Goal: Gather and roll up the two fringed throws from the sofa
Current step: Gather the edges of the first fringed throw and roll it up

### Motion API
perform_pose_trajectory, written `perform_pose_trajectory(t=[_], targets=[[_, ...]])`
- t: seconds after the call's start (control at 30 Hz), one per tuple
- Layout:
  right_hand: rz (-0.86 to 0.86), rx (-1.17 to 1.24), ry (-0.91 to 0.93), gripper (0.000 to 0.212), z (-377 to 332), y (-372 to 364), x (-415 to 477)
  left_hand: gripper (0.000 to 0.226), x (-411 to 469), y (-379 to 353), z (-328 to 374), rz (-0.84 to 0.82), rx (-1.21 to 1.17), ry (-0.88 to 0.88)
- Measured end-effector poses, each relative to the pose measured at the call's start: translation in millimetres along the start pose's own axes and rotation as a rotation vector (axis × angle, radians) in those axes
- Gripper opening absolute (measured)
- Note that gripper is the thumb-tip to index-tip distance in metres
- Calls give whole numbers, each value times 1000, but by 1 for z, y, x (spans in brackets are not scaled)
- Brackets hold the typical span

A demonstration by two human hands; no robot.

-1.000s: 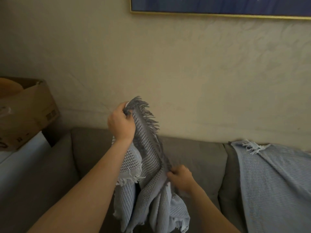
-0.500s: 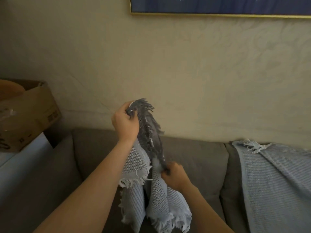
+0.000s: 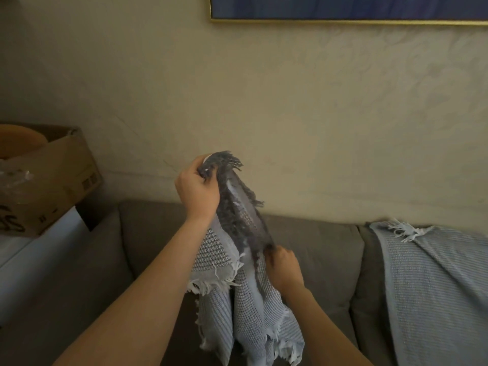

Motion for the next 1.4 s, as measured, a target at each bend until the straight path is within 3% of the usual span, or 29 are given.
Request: perform_pose_trajectory(t=[0.13, 0.27, 0.33, 0.43, 0.53, 0.67, 0.97, 1.1, 1.27, 1.4], targets=[[47, -8, 12, 21, 20, 11, -1, 20, -1, 3, -10, 38, 36, 63], [-81, -87, 95, 55, 14, -7, -11, 21, -8, -3, -4, 8, 22, 46], [-172, -73, 134, 62, 0, -15, -20, 21, -9, -5, -3, 4, 15, 47], [-229, -48, 145, 53, -14, -21, -29, 20, -7, -8, -4, 4, 12, 43], [-269, 36, 129, 30, -19, -29, -30, 20, -7, -10, -4, 1, 13, 36], [-290, 52, 126, 31, -25, -34, -30, 22, -8, -9, -4, 11, -1, 55], [-67, 59, -43, 39, 0, -18, -21, 19, -7, -7, -6, 27, 0, 56], [23, 125, -5, 48, 1, 7, -17, 18, -4, -7, -18, 44, 59, 84], [113, 118, -1, 29, 20, 34, -14, 13, -2, -7, -29, 56, 97, 148], [154, 106, -21, 42, 23, 45, -20, 24, -9, -10, -22, 58, 88, 158]])
Point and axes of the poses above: each hand's wrist, its own x-axis towards the middle knuckle, its own y-axis out of the back of the hand, z = x × y, the point moved 10 cm from there along x, towards the middle knuckle, and after that the axes turned 12 degrees about x, right-handed, at the moved point
